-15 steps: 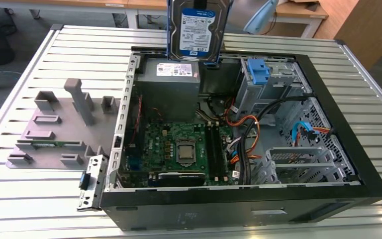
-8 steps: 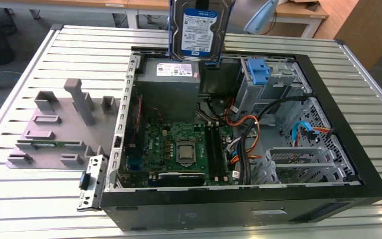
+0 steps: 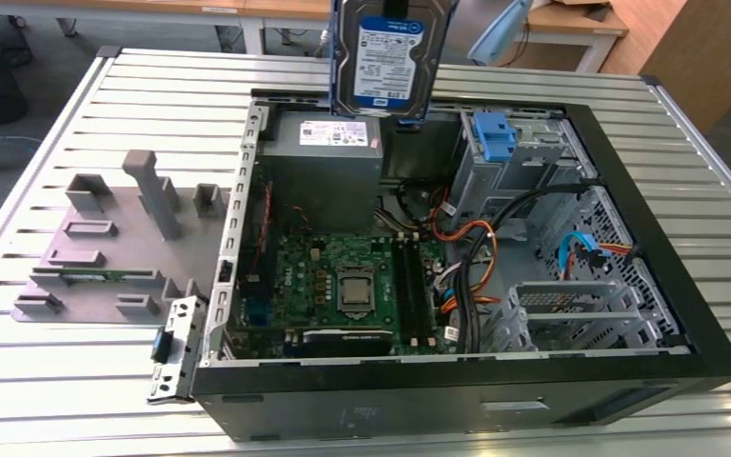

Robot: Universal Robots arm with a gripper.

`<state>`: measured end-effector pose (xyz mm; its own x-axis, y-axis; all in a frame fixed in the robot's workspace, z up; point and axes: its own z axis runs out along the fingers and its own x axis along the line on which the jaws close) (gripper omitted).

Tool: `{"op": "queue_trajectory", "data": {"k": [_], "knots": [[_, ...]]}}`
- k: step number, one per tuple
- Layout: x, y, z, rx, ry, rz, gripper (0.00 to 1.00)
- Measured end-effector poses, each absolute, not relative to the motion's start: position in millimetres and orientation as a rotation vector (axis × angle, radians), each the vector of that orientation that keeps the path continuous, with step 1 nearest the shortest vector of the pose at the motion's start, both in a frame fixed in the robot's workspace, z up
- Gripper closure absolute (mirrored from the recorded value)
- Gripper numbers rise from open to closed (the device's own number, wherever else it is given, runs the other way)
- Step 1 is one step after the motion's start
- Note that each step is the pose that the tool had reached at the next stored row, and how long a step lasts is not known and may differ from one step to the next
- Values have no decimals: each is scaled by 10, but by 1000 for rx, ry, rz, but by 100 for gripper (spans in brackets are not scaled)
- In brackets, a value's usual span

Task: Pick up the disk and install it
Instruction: 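Pick up the disk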

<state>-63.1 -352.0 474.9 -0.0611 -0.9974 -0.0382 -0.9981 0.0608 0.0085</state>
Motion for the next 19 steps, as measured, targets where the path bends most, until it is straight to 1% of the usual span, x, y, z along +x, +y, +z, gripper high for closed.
{"op": "queue_trajectory", "data": {"k": [19], "knots": [[-538,-3519,4749,-2137,2272,51,65]]}}
